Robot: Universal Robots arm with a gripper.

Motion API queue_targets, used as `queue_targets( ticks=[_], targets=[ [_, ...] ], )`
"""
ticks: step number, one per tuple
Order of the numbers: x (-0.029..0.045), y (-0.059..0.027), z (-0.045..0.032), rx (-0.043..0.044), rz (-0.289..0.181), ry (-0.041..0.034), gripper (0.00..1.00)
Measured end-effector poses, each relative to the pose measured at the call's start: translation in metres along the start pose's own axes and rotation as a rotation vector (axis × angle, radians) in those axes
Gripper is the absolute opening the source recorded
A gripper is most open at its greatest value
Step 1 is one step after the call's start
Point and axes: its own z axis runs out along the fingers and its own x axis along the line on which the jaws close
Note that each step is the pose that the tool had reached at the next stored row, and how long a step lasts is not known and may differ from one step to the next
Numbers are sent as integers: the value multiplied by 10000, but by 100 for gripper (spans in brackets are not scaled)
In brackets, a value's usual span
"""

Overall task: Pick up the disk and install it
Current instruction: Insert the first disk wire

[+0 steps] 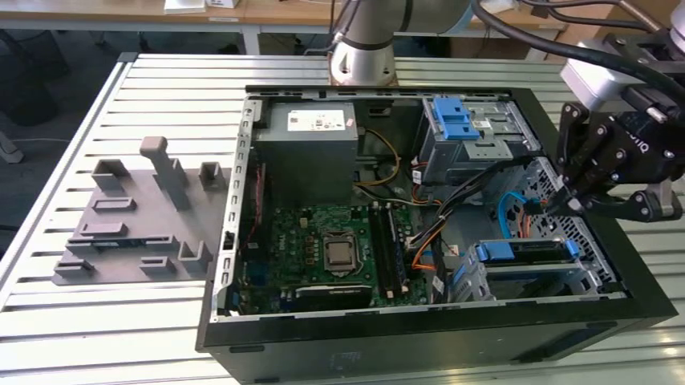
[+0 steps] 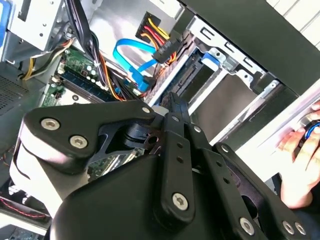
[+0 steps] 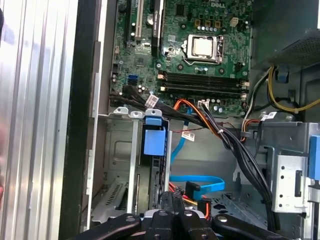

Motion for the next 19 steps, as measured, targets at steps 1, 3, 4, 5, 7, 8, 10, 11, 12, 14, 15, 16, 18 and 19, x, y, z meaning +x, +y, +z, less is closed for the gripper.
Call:
queue_targets(
  ticks=[1, 3, 4, 5, 7, 8, 10, 11, 12, 14, 15, 16, 18, 19],
  targets=[
    [-12, -8, 1, 0, 21, 0, 11],
    [-34, -40, 4, -3, 35, -1, 11],
    [-44, -59, 6, -9, 40, -2, 11],
    [-54, -79, 7, -17, 44, -2, 11],
    [-70, -98, 13, -24, 100, -5, 11],
    [-74, -98, 18, -24, 178, -9, 11],
    [-80, -99, 26, -18, 365, -16, 11],
    [-83, -100, 29, -14, 463, -18, 11],
    [-85, -100, 33, -12, 557, -22, 11],
    [-94, -101, 41, -9, 720, -27, 11],
    [-100, -104, 46, -11, 776, -30, 11],
    [-108, -108, 50, -17, 816, -32, 11],
    [-128, -124, 58, -39, 867, -33, 11],
    [-139, -134, 64, -54, 886, -35, 11]
  ],
)
